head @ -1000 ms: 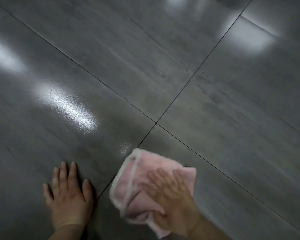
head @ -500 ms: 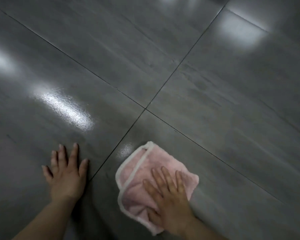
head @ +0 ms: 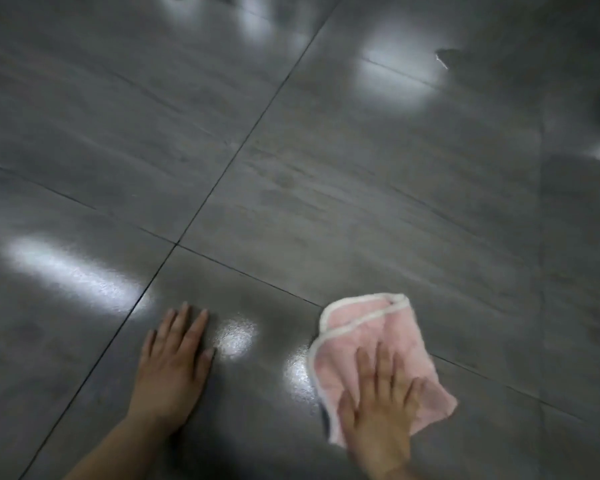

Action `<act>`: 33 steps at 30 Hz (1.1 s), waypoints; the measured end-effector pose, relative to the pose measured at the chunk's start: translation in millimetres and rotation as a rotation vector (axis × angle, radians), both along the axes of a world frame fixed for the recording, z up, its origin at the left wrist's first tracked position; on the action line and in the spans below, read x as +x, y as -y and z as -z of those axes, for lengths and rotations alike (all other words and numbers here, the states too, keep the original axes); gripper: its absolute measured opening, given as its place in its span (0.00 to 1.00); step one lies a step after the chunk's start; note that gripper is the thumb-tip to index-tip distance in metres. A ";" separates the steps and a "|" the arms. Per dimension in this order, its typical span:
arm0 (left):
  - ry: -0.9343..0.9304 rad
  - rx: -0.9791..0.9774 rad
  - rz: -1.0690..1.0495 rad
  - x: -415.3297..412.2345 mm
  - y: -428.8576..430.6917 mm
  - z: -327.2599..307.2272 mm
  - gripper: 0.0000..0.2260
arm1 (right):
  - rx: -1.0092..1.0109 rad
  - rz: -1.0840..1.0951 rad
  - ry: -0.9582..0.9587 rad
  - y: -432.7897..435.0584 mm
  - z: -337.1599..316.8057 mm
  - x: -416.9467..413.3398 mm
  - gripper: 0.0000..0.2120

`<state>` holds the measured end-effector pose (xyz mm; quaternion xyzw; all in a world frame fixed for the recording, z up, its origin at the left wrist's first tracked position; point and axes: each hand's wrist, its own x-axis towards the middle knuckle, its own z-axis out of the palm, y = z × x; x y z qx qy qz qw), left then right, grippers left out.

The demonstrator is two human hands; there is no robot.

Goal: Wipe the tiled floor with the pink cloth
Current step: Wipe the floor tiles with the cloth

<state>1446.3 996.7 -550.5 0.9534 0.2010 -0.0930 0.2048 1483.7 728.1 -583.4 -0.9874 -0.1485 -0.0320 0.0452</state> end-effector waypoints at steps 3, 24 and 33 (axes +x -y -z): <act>-0.018 -0.091 -0.136 26.9 27.5 0.2 0.42 | 0.045 -0.099 -0.002 -29.6 18.4 -16.2 0.44; -0.230 0.006 -0.072 40.2 34.8 -2.1 0.37 | -0.086 -0.447 -0.056 -11.5 -6.4 20.7 0.31; -0.238 0.027 -0.011 36.5 31.3 -4.8 0.44 | 0.112 0.657 -0.177 130.4 -18.5 14.1 0.35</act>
